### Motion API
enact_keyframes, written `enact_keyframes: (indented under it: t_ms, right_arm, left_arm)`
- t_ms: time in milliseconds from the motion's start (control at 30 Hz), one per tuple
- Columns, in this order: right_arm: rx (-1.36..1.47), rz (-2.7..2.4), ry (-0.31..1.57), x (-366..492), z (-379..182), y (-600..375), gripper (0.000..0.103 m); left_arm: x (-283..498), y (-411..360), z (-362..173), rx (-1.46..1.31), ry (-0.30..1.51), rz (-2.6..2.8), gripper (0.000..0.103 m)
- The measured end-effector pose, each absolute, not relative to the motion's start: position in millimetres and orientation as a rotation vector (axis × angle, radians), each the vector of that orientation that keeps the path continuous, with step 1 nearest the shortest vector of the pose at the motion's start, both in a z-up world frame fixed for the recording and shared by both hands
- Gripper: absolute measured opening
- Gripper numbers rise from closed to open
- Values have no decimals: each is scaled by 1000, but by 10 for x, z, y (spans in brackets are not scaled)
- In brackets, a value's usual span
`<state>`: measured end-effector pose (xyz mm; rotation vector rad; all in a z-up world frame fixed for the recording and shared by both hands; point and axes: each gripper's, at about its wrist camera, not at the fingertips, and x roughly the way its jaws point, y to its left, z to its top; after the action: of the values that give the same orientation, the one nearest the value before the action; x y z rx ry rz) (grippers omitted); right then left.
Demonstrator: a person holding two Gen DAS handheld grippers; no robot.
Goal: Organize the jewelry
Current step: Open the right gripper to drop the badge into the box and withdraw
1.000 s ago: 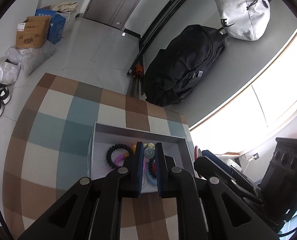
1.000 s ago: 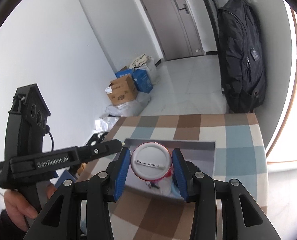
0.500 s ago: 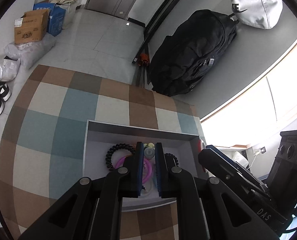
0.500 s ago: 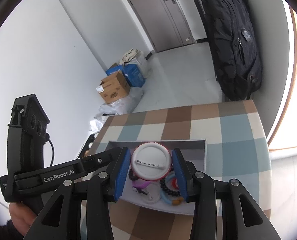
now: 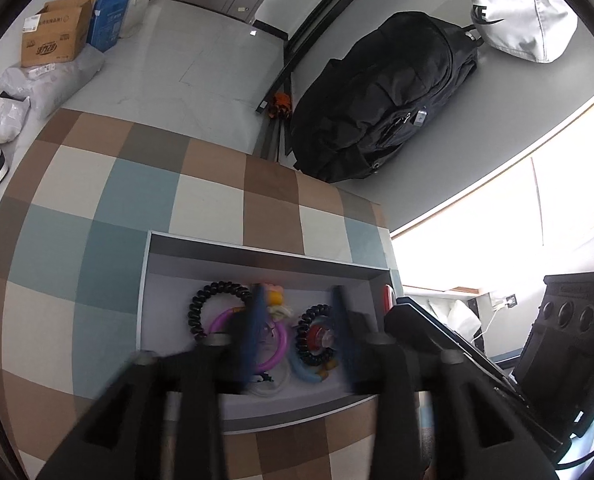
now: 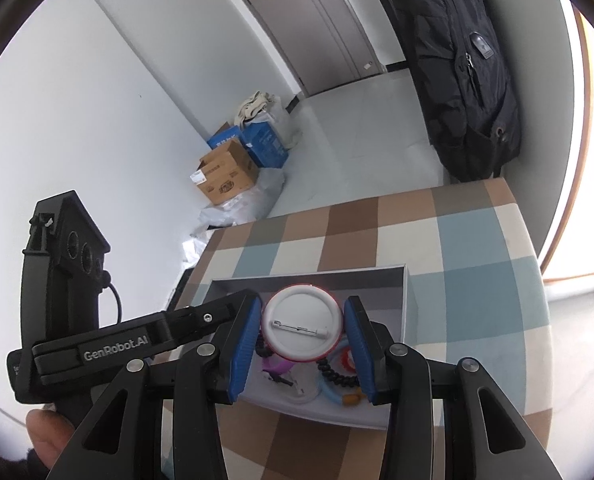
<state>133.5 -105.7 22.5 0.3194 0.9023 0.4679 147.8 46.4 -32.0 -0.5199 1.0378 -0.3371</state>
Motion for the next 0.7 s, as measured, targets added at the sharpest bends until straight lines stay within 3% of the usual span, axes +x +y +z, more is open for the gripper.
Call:
enact_keyframes:
  t_ms: [133, 200, 233, 700]
  right_arm:
    - [344, 448, 886, 1323, 262, -1125, 47]
    - [346, 435, 867, 1303, 293, -1156, 65]
    - [346, 432, 860, 1291, 310, -1167, 68]
    - [272, 392, 830, 1227, 387, -1149, 99]
  left_arm:
    - [1454, 529, -251, -560, 993, -338, 51]
    - [1446, 555, -231, -568, 983, -331, 52]
    - [1443, 552, -228, -563, 981, -328, 53]
    - [1398, 513, -209, -470, 995, -233, 53]
